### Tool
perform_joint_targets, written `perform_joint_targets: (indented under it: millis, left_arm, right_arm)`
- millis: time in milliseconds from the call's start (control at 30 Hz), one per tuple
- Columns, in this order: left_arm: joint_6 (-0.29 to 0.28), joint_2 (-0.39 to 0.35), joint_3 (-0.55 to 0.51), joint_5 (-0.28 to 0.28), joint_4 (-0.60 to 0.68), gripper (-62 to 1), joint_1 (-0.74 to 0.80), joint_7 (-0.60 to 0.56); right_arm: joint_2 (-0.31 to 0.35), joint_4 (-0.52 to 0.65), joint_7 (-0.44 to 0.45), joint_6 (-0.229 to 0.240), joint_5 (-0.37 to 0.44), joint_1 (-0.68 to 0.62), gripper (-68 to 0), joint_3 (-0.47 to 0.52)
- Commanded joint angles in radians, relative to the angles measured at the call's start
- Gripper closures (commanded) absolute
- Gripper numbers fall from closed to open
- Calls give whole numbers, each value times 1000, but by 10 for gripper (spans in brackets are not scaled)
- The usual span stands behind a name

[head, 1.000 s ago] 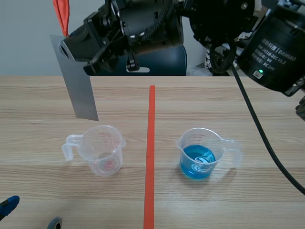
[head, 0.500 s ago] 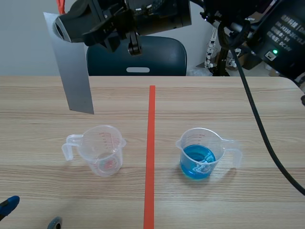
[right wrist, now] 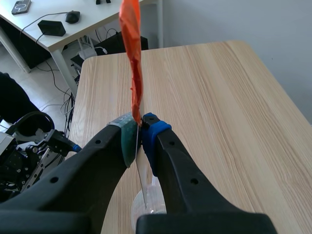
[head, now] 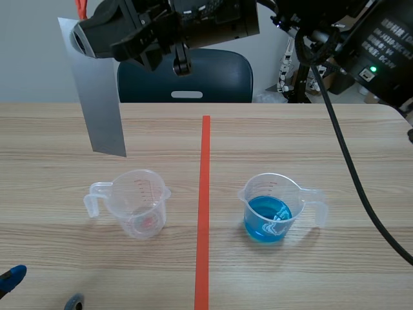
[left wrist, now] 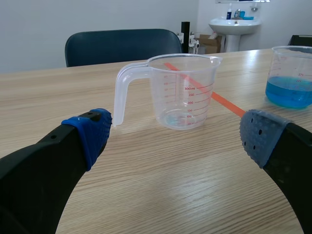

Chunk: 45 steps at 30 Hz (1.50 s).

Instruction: Do the redox reaction experiment. lift the metal plate out of the left beaker

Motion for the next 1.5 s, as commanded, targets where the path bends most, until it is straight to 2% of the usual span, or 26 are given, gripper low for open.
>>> perform_joint_targets:
  millis: [0,533,1467]
  left_arm:
    - [-3,-6,-6,-6,7,-551,5,-46]
    - [-3,-6,-6,-6,7,-551,5,-46]
    - [-3,-6,-6,-6,7,-551,5,-46]
  right_arm:
    - [-8,3,16,0,18,19,-6,4]
    - [-8,3,-20,0,18,19,-6,4]
    - [-9,3,-24,0,18,20,-6,6]
